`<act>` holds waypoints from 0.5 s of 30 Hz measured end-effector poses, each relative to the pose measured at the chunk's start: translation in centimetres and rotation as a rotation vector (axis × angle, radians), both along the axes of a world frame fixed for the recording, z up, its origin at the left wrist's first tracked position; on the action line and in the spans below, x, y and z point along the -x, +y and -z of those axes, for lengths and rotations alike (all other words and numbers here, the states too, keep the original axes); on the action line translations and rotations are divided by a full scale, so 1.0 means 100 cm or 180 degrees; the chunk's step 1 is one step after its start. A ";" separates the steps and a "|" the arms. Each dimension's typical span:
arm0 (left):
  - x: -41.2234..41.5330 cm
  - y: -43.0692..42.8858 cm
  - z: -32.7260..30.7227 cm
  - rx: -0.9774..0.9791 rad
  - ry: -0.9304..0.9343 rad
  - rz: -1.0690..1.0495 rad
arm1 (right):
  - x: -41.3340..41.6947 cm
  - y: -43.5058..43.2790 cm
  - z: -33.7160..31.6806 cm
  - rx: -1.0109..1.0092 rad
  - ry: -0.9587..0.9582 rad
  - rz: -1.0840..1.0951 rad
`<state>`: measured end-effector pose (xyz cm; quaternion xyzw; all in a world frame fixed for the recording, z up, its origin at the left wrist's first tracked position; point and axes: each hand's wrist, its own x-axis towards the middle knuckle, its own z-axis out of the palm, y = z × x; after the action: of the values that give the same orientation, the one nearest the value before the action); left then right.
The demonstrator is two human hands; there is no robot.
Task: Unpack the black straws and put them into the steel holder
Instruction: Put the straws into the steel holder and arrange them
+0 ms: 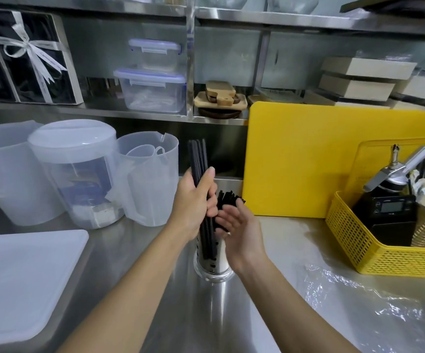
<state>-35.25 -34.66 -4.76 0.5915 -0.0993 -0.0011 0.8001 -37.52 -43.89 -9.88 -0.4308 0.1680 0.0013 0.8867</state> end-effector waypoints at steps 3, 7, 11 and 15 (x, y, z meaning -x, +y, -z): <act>0.011 0.007 0.005 -0.0327 0.0532 0.0810 | 0.002 -0.017 -0.011 0.0287 -0.0652 -0.0054; 0.027 0.004 0.019 -0.0555 0.0880 0.1430 | 0.004 -0.019 -0.022 0.1125 -0.1092 -0.0566; 0.033 0.002 0.029 -0.0331 0.0783 0.1390 | 0.009 -0.021 -0.023 0.1170 -0.1056 -0.0594; 0.038 0.006 0.035 -0.0279 0.0532 0.1251 | 0.011 -0.022 -0.020 0.1243 -0.1092 -0.0622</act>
<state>-39.09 -34.08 -8.22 0.5928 -0.1458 -0.2104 0.7636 -38.61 -46.06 -7.88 -0.6016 -0.0299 -0.0186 0.7980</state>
